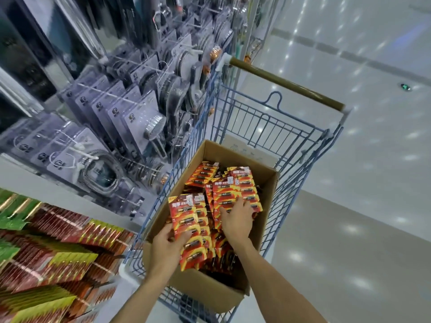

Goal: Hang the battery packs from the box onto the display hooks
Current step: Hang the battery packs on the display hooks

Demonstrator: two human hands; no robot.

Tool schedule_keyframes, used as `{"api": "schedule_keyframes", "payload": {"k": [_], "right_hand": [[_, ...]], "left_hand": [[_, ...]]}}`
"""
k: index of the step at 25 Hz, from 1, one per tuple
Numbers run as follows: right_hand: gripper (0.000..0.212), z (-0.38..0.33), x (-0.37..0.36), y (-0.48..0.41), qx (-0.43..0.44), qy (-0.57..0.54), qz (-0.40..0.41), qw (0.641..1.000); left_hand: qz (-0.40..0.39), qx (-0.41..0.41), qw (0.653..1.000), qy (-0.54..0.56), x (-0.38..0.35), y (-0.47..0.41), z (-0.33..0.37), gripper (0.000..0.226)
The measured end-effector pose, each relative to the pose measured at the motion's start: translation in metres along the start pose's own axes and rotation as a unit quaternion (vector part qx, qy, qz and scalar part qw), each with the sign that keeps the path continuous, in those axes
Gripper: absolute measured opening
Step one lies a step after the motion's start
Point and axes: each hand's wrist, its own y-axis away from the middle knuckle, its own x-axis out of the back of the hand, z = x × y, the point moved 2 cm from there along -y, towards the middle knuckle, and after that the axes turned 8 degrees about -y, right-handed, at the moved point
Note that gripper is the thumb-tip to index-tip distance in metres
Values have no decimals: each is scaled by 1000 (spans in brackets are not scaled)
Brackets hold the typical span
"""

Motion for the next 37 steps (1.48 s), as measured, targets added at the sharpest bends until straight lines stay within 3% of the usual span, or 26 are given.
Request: {"api": "schedule_keyframes", "payload": {"k": [4, 10, 12, 15, 19, 27, 33, 37], "right_hand": [[69, -7, -10, -25, -1, 43, -9, 999], [52, -7, 5, -22, -28, -124, -12, 992], [49, -13, 18, -7, -38, -182, -50, 981], [25, -35, 49, 39, 0, -281, -126, 951], [28, -71, 84, 113, 64, -394, -254, 881], [36, -125, 99, 185, 119, -447, -380, 801], [30, -187, 97, 241, 204, -425, -414, 779], [26, -222, 86, 279, 211, -434, -455, 748]], "left_hand": [[15, 17, 997, 79, 17, 26, -10, 17], [25, 23, 985, 168, 33, 49, -6, 17], [27, 11, 981, 189, 40, 59, 1, 18], [24, -22, 978, 208, 55, 76, 15, 20], [34, -72, 967, 244, 80, 100, 29, 26], [126, -138, 937, 296, 143, 149, 35, 30], [226, -197, 905, 302, 207, 199, 34, 25], [285, -194, 870, 353, 247, 227, 27, 26]]}}
